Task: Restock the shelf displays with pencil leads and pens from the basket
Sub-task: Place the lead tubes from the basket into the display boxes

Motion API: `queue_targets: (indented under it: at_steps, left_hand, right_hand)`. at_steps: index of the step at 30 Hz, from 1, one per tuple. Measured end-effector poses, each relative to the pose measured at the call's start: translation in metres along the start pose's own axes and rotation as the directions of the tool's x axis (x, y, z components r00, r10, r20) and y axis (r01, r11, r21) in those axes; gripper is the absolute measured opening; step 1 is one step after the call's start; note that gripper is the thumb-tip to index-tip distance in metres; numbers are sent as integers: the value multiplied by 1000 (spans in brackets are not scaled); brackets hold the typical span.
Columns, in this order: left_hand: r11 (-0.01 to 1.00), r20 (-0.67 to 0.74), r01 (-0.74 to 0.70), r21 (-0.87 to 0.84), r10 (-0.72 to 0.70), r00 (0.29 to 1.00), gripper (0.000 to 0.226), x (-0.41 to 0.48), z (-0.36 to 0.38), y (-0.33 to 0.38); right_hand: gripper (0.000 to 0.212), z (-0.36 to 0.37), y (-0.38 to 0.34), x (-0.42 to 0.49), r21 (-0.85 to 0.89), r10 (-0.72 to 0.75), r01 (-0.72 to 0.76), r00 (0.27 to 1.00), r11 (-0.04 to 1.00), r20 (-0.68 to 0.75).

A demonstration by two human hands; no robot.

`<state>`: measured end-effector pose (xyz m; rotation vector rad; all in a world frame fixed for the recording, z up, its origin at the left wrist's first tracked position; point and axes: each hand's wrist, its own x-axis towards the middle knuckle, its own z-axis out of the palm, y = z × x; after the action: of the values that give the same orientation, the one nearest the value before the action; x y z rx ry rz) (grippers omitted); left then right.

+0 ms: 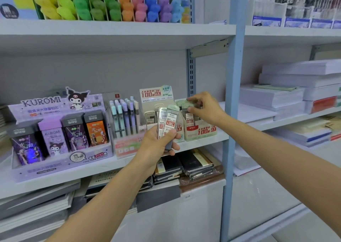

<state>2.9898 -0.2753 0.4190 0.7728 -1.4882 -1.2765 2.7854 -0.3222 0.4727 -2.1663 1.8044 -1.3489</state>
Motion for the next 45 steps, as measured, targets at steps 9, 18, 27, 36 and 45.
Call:
queue_targets:
  at_steps: [9,18,27,36,45]
  left_hand:
    - [1000,44,0,-1,0,999,16,-11,14,11]
    - [980,99,152,-130,-140,985,38,-28,13,28]
    - [922,69,-85,378,64,996,19,-28,9,23]
    - [27,326,-361,932,373,869,62,-2,11,0]
    - [-156,297,-264,952,263,918,79,19,14,-20]
  right_hand:
    - [31,-7,-44,-47,546,-90,-36,975,837,201]
    - [22,-5,-44,-54,632,-143,-40,961,774,236]
    - [18,-32,-39,-45,551,-108,-21,973,834,202]
    - [15,-62,1,-10,390,20,64,978,919,-208]
    - [13,-35,24,-9,262,-16,22,1000,965,-22]
